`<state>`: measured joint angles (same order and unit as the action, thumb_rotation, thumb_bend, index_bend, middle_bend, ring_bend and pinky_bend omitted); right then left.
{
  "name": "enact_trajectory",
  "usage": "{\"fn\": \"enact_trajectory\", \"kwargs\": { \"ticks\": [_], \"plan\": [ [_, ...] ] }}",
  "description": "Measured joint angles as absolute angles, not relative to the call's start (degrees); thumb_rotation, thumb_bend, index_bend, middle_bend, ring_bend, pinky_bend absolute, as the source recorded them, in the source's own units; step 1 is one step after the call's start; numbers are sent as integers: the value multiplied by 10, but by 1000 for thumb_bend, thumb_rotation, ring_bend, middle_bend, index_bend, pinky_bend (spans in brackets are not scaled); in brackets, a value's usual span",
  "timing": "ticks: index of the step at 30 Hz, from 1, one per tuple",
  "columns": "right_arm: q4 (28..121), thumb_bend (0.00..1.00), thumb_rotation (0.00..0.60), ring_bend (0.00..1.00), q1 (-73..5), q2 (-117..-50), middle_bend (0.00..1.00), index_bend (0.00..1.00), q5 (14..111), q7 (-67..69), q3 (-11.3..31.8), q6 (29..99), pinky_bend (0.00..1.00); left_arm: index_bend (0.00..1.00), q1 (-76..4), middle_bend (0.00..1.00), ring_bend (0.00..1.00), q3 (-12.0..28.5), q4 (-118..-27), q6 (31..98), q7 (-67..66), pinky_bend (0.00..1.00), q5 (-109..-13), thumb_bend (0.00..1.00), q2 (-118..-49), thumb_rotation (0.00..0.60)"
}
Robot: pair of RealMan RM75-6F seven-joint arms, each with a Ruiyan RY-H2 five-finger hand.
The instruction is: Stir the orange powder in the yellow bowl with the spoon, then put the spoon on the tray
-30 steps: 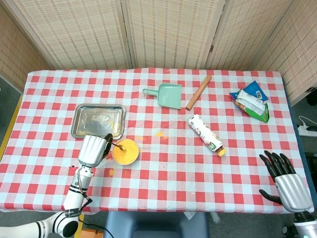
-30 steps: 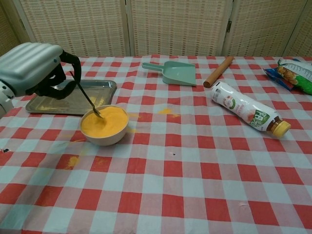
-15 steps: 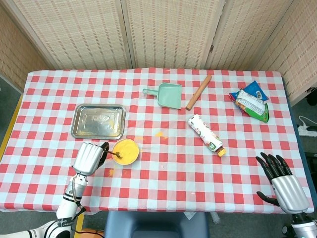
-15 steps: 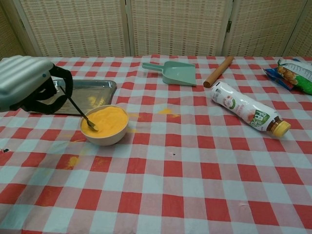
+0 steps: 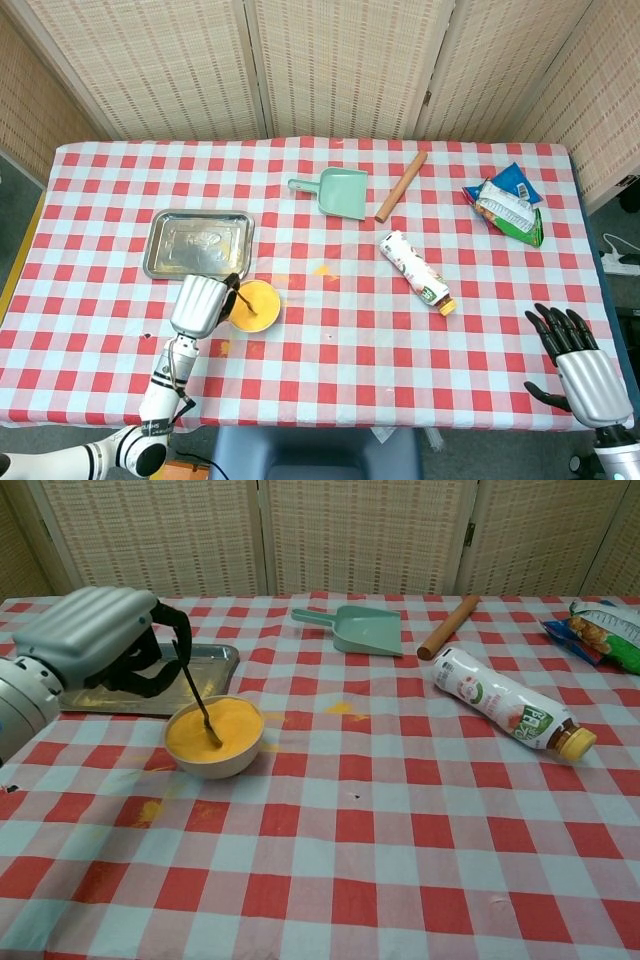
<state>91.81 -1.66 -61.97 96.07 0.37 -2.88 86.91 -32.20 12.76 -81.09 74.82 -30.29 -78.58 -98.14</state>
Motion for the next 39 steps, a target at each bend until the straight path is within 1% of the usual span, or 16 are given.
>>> {"fn": "enact_trajectory", "kwargs": {
  "ticks": [4,16,27,33,39],
  "plan": [
    [918,44,600,0,-17,-620,0,0,955,3,-27,866,0,857,-332,1000,1000,139,-803,743,-296,1000,-777,518,-985,600],
    [920,43,600,0,-22,-617,0,0,952,7,-26,857,0,862,-333,1000,1000,144,-832,755,-289,1000,-776,518,-969,600],
    [919,44,600,0,-23,-616,0,0,951,10,-26,856,0,862,-334,1000,1000,137,-857,758,-318,1000,-770,518,-960,600],
    [921,44,600,0,-23,-616,0,0,949,9,-24,857,0,862,-342,1000,1000,142,-844,758,-312,1000,-771,519,-967,600],
    [921,43,600,0,-24,-617,0,0,942,7,-21,853,0,862,-352,1000,1000,143,-804,743,-308,1000,-760,519,-983,600]
  ]
}}
